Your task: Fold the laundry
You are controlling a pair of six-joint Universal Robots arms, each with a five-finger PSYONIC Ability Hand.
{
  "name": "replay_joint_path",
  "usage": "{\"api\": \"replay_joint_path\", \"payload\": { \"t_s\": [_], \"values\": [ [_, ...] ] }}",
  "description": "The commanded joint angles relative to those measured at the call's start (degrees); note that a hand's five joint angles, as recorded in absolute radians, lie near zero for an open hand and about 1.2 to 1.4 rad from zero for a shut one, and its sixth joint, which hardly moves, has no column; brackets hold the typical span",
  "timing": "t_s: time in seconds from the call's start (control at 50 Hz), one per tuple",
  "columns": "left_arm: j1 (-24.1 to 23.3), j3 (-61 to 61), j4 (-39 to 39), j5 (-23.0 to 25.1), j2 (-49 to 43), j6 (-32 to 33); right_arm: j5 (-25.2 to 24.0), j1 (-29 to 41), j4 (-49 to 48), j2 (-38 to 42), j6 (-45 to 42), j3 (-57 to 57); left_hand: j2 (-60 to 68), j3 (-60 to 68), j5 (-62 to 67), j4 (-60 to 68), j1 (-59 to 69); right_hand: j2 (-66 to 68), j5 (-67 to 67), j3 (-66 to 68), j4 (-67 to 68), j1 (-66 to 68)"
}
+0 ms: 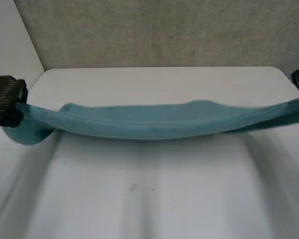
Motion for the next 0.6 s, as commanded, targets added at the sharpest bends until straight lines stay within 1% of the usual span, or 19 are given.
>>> {"api": "replay_joint_path", "payload": {
  "t_s": [0.02, 0.06, 0.1, 0.12, 0.14, 0.16, 0.22, 0.26, 0.32, 0.36, 0.44, 0.46, 0.48, 0.5, 0.52, 0.54, 0.56, 0.58, 0.6],
  "values": [
    [-0.01, 1.62, -4.01, 0.55, 1.74, 5.16, -5.2, -2.32, 10.96, -0.89, -5.14, -1.64, 11.16, 11.59, 13.17, 11.48, 16.36, 12.32, 12.86, 11.73, 11.44, 23.85],
    [-0.18, 1.44, -3.83, 0.82, 1.47, 6.22, -5.73, -2.23, 10.7, 0.24, -5.49, -0.85, 11.16, 11.59, 13.17, 11.48, 16.36, 12.32, 12.86, 11.73, 11.44, 23.85],
    [0.26, 1.44, -3.48, 1.34, -3.33, 7.36, -5.74, -2.23, 10.17, 1.48, -5.49, 0.21, 11.16, 11.59, 13.17, 11.48, 16.36, 12.32, 12.86, 11.73, 11.44, 23.85],
    [0.26, 1.44, -3.48, 1.35, -3.36, 7.36, -5.47, -2.23, 9.3, 4.7, -5.58, 0.82, 11.16, 11.59, 13.17, 11.48, 16.36, 12.32, 12.86, 11.73, 11.44, 23.85],
    [0.17, 2.14, -2.87, 1.35, -7.97, 7.71, -4.95, -1.8, 8.16, 9.08, -5.67, 0.83, 11.16, 11.59, 13.17, 11.48, 16.36, 12.32, 12.86, 11.73, 11.44, 23.85],
    [0.08, 2.84, -2.43, 1.26, -12.11, 8.06, -4.94, -1.79, 8.15, 9.13, -5.67, 0.83, 11.16, 11.59, 13.17, 11.48, 16.36, 12.32, 12.86, 11.73, 11.44, 23.85],
    [-0.71, 4.34, -2.16, 1.08, -16.02, 8.42, -2.94, -1.18, 6.48, 16.83, -5.93, -0.48, 11.16, 11.59, 13.17, 11.48, 16.36, 12.32, 12.86, 11.73, 11.44, 23.85],
    [-2.02, 8.97, -2.07, 0.73, -23.19, 9.73, -1.08, -0.91, 6.21, 19.94, -6.55, -1.72, 11.16, 11.59, 13.17, 11.48, 16.36, 12.32, 12.86, 11.73, 11.44, 23.85],
    [-4.21, 16.51, -1.98, 0.56, -30.92, 10.87, 2.35, 0.23, 5.25, 24.77, -7.16, -6.03, 11.16, 11.59, 13.17, 11.48, 16.36, 12.32, 12.86, 11.73, 11.44, 23.85],
    [-5.36, 21.08, -1.98, 0.55, -33.74, 10.96, 5.59, 3.37, 2.45, 29.06, -6.9, -13.55, 11.16, 11.59, 13.17, 11.48, 16.36, 12.32, 12.86, 11.73, 11.44, 23.85],
    [-6.77, 30.79, -1.28, -0.06, -37.29, 10.96, 9.19, 5.58, -2.64, 31.01, -6.2, -23.64, 11.16, 11.59, 13.17, 11.48, 16.36, 12.32, 12.86, 11.73, 11.44, 23.85],
    [-7.12, 35.15, 0.81, -0.32, -37.9, 11.05, 11.03, 6.02, -5.53, 30.93, -5.94, -29.44, 11.16, 11.59, 13.17, 11.48, 16.36, 12.32, 12.86, 11.73, 11.44, 23.85],
    [-7.56, 39.63, 5.09, -0.5, -37.9, 10.88, 11.05, 6.03, -5.56, 30.93, -5.93, -29.5, 11.16, 11.59, 13.17, 11.48, 16.36, 12.32, 12.86, 11.73, 11.44, 23.85],
    [-7.56, 39.67, 5.13, -0.5, -37.9, 10.88, 12.36, 6.29, -8.87, 30.93, -5.15, -35.59, 11.16, 11.59, 13.17, 11.48, 16.36, 12.32, 12.86, 11.73, 11.44, 23.85],
    [-8.17, 43.5, 11.14, -0.59, -37.47, 10.53, 13.41, 6.55, -12.91, 30.84, -3.75, -41.48, 11.16, 11.59, 13.17, 11.48, 16.36, 12.32, 12.86, 11.73, 11.44, 23.85],
    [-8.96, 46.06, 18.33, -0.85, -36.33, 10.26, 13.42, 6.56, -12.95, 30.84, -3.74, -41.54, 11.16, 11.59, 13.17, 11.48, 16.36, 12.32, 12.86, 11.73, 11.44, 23.85],
    [-8.97, 46.09, 18.41, -0.85, -36.32, 10.26, 13.95, 6.56, -17.73, 30.75, -2.0, -45.8, 11.16, 11.59, 13.17, 11.48, 16.36, 12.32, 12.86, 11.73, 11.44, 23.85],
    [-9.41, 47.22, 26.06, -1.81, -34.06, 9.48, 13.95, 6.56, -17.78, 30.75, -1.98, -45.84, 11.16, 11.59, 13.17, 11.48, 16.36, 12.32, 12.86, 11.73, 11.44, 23.85],
    [-9.41, 47.23, 26.14, -1.82, -34.04, 9.47, 13.95, 6.56, -23.17, 30.23, -0.06, -48.37, 11.16, 11.59, 13.17, 11.48, 16.36, 12.32, 12.86, 11.73, 11.44, 23.85]
  ]
}}
